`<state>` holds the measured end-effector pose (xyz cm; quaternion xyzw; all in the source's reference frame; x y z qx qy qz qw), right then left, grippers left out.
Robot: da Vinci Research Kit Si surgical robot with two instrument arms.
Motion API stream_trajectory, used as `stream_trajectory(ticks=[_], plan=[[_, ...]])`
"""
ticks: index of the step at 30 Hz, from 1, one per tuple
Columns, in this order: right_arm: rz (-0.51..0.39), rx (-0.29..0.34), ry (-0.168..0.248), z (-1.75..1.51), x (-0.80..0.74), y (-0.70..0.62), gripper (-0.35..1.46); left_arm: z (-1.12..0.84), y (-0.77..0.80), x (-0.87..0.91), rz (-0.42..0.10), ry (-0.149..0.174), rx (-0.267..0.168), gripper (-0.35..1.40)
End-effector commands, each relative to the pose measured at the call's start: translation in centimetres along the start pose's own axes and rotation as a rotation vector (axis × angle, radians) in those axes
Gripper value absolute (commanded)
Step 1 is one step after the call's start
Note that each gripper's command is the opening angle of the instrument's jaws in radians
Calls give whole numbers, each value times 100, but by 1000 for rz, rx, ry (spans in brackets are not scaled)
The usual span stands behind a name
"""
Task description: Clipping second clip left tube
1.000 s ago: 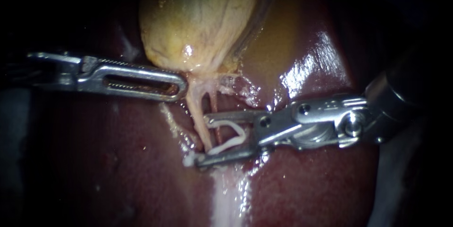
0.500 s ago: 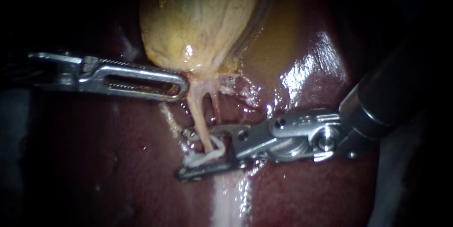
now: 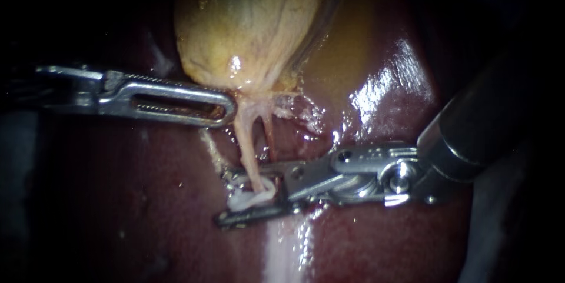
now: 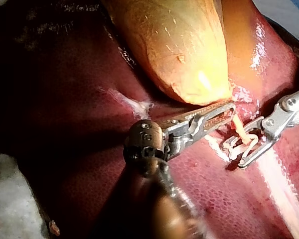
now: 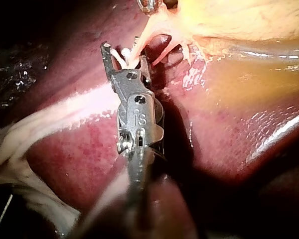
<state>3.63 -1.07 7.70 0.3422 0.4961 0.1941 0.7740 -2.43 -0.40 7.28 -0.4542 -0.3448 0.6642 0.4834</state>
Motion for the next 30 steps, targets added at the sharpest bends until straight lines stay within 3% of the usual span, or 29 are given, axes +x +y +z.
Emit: stream_trajectory(ticks=[1,7,12,17,30], plan=[[3,0,-3,-1,0,1,-1,0,0,0,0,0,0,-35],[63,7,-13,-4,-2,4,-35,0,0,0,0,0,0,-35],[115,16,-11,-4,-3,5,-35,0,0,0,0,0,0,-35],[116,16,-33,-4,-3,5,-35,0,-1,0,0,-1,-1,-35],[115,20,-34,-4,-4,8,-35,0,-3,0,1,-1,-1,-35]])
